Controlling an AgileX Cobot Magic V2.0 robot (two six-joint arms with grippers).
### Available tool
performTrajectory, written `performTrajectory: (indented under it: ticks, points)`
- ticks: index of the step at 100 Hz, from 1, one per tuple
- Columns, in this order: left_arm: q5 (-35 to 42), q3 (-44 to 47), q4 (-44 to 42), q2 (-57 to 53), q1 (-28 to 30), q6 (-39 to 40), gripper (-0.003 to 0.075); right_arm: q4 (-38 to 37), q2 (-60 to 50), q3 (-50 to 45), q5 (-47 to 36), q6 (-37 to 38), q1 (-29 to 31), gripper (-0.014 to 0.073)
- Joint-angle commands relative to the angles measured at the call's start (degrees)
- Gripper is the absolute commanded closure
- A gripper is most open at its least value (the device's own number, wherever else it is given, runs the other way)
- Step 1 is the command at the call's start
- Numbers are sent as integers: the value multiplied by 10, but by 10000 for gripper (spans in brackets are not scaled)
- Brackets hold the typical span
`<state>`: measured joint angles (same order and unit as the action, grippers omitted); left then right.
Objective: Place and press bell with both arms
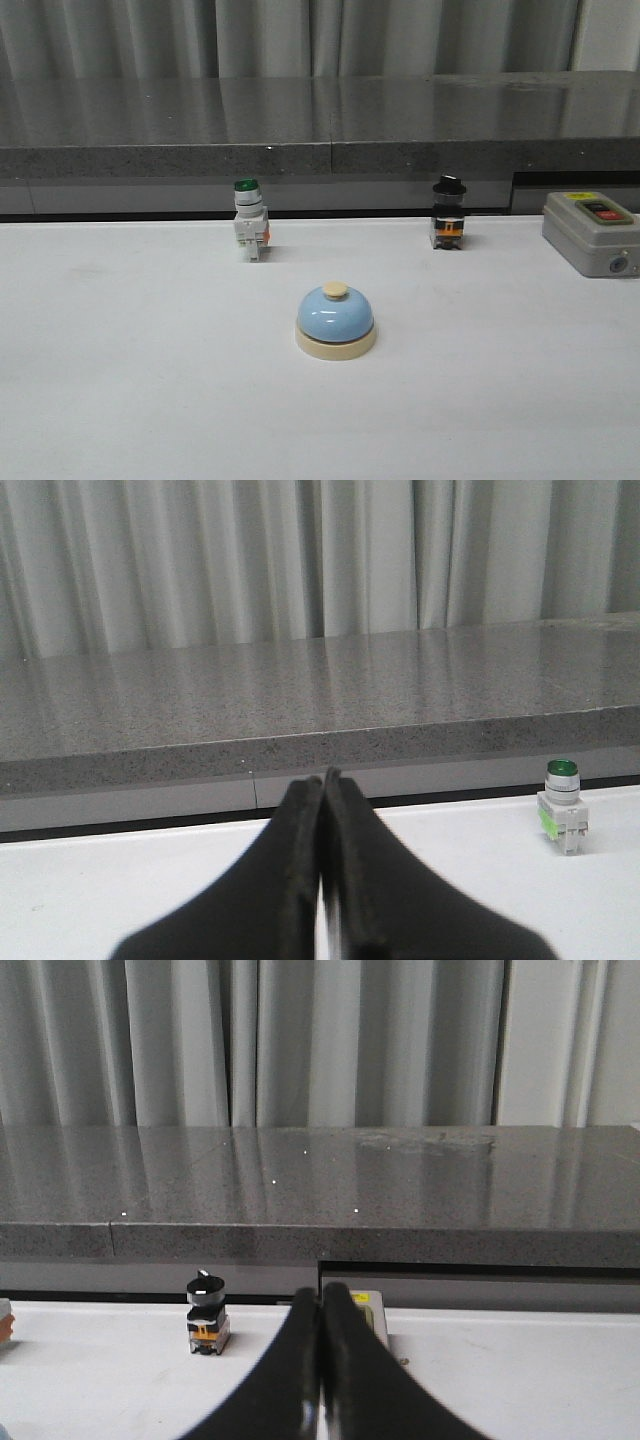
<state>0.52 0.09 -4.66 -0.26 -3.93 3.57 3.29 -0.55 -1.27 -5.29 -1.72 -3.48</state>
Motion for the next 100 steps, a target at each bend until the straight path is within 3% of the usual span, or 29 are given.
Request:
performTrajectory:
  ticks: [1, 14, 38, 62, 83, 100]
  points:
    - [46, 24, 0, -17, 2, 5, 741, 21, 2, 35, -38, -1, 3, 654]
    - [46, 24, 0, -17, 2, 5, 741, 72, 51, 94, 42, -1, 3, 654]
    - [46, 24, 0, -17, 2, 5, 741, 72, 231, 288, 247, -1, 3, 654]
    - [46, 24, 0, -17, 2, 5, 741, 78, 434, 498, 473, -83, 3, 654]
    - [46, 24, 0, -17, 2, 5, 741, 163, 563, 587, 492, -129, 0, 654]
    - [46, 24, 0, -17, 2, 5, 741, 245, 659, 620, 475, -156, -43, 654]
